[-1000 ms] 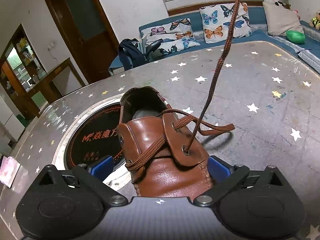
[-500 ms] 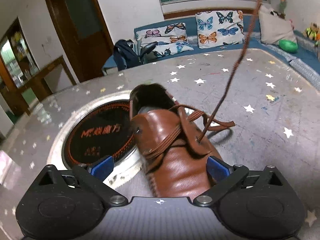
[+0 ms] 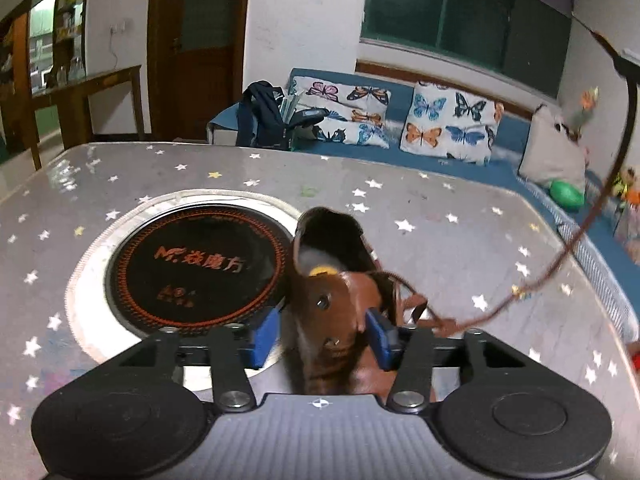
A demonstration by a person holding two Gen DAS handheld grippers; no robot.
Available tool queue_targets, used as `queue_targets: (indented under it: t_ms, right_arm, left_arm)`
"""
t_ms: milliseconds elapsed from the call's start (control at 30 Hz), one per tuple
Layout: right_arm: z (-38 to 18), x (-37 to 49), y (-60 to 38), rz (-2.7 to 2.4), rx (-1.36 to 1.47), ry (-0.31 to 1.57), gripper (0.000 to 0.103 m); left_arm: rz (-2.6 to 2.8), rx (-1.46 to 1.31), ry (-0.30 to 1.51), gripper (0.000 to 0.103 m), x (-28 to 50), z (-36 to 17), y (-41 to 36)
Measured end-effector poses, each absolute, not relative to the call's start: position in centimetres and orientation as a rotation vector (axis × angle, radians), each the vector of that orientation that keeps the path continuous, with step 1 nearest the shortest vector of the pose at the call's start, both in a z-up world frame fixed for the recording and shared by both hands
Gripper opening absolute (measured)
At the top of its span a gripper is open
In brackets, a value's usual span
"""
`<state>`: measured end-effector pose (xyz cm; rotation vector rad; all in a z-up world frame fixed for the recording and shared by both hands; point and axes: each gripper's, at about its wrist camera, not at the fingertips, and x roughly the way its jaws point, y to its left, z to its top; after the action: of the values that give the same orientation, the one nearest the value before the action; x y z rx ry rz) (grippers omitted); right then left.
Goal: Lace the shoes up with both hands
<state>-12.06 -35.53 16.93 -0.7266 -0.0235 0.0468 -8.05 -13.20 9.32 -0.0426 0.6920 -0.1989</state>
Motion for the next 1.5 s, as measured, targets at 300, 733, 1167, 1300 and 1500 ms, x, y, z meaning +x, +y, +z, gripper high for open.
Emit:
queue_targets:
  t_ms: [300, 733, 1167, 1300, 1500]
  right_arm:
    - [14.1, -12.9, -33.6, 0.195, -0.724, 0.074, 0.001]
    - [9.6, -13.5, -30.3, 0.472, -0.724, 0.239, 0.001]
    - [7.8, -12.8, -28.3, 0.603, -0.806, 0.292, 0.001]
    - [7.1, -12.5, -28.2, 0.63, -0.834, 0.308, 0.001]
    - [6.7, -12.2, -27.9, 0.662, -0.85, 0.319, 0.001]
  left_arm:
    - [-0.173, -0.147, 0.694, 0.043, -7.4, 8.4, -12.6]
    - [-0.339, -0.293, 0.697, 0.034, -7.2, 7.5, -9.3]
    - [-0.701, -0.473, 0.691, 0.035, -4.7, 5.0, -3.6]
    - [-0.764, -0.511, 0.686, 0.035, -4.1, 4.3, -2.7]
    - [-0.84, -0.554, 0.674, 0.035, -3.6, 3.6, -1.6]
